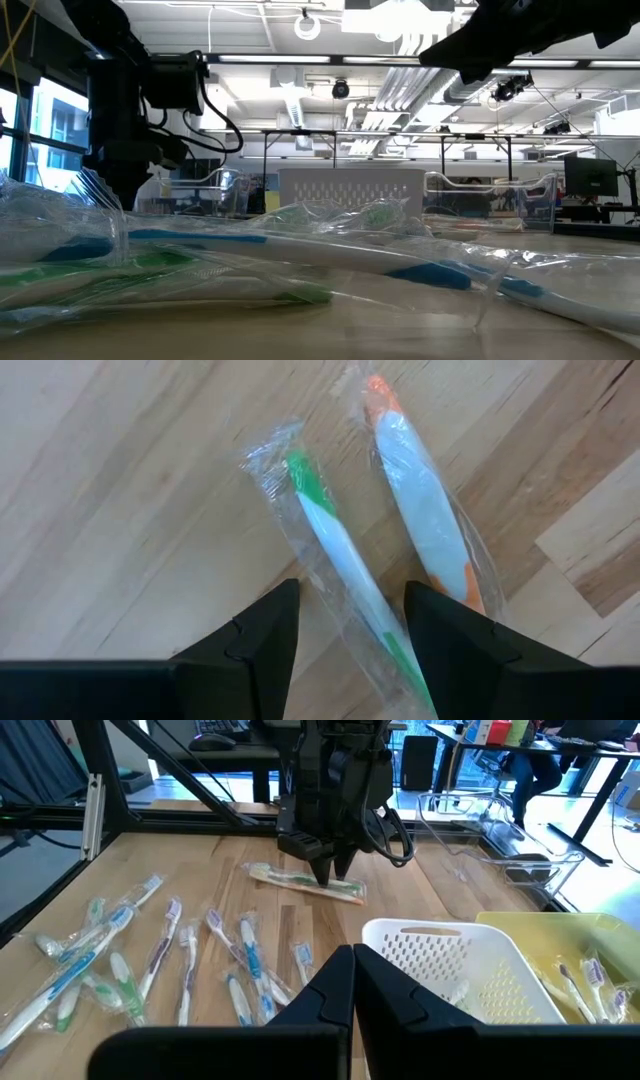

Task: Pick & Place Toothbrushes
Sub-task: Put the green toothbrush into the white bin

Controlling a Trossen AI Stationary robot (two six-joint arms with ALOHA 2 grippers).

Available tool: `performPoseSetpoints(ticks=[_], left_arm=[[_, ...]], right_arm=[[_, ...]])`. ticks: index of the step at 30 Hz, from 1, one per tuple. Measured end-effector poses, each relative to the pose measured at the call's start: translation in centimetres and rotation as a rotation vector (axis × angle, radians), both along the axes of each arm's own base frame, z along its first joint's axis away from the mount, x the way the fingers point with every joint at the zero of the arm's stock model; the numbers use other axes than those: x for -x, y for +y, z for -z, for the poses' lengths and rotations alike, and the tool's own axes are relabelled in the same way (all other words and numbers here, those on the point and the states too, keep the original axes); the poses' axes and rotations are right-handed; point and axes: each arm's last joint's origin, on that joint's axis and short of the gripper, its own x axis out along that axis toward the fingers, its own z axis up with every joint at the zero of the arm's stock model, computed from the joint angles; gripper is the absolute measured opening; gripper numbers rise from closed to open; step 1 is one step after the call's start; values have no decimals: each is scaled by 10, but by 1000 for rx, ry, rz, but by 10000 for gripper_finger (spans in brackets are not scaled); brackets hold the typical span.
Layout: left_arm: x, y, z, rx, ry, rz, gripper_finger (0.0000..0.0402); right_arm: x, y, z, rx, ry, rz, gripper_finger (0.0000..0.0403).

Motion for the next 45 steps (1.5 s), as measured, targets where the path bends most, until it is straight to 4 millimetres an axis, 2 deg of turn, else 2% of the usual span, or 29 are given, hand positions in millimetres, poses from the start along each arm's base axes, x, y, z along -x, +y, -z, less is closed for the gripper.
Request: performPoseSetpoints(ticks=[24,41,45], left_arm=[[0,0,0,12,-6,-6,175],[-2,0,0,18,-18,18,33],[-1,0,0,15,-18,31,12]], right_arm=[[0,0,0,0,-1,0,2],[0,0,0,0,-1,0,2],[0,0,0,0,-1,0,2]])
